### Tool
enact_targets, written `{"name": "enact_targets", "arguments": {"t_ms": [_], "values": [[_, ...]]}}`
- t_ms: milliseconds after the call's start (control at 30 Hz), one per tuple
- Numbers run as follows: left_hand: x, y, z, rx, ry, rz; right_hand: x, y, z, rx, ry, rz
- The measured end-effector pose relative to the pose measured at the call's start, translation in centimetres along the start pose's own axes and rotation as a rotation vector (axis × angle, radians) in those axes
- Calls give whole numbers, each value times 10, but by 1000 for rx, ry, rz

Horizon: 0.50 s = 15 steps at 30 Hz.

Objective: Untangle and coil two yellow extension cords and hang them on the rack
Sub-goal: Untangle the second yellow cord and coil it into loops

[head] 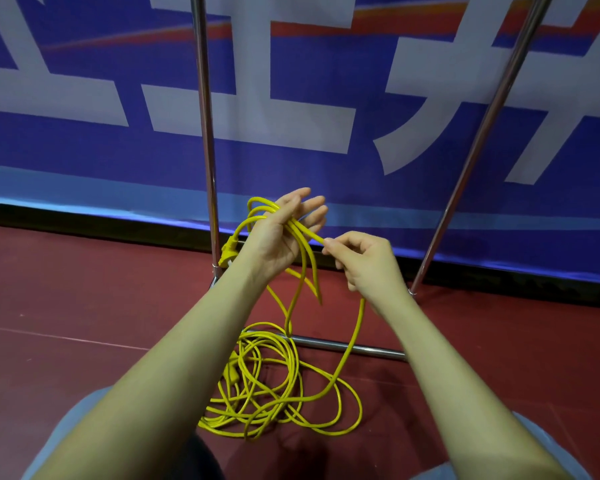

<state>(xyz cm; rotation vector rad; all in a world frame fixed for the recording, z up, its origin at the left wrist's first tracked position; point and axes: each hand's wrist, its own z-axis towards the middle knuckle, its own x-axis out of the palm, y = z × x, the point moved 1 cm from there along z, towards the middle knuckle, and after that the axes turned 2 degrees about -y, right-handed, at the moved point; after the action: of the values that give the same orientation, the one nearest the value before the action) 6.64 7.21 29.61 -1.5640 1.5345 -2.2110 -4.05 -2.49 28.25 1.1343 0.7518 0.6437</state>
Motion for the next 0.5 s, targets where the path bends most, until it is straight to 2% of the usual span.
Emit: {"name": "enact_targets", "arguments": {"t_ms": [200,400,500], "values": [[2,4,-1,-33,-32,-6,0,4,3,87,53,90],[5,-7,3,26,-82,-185,3,-21,-5,139,302,-140],[5,-12,3,54,-86,-211,4,-22,-7,156,351,-32]]}}
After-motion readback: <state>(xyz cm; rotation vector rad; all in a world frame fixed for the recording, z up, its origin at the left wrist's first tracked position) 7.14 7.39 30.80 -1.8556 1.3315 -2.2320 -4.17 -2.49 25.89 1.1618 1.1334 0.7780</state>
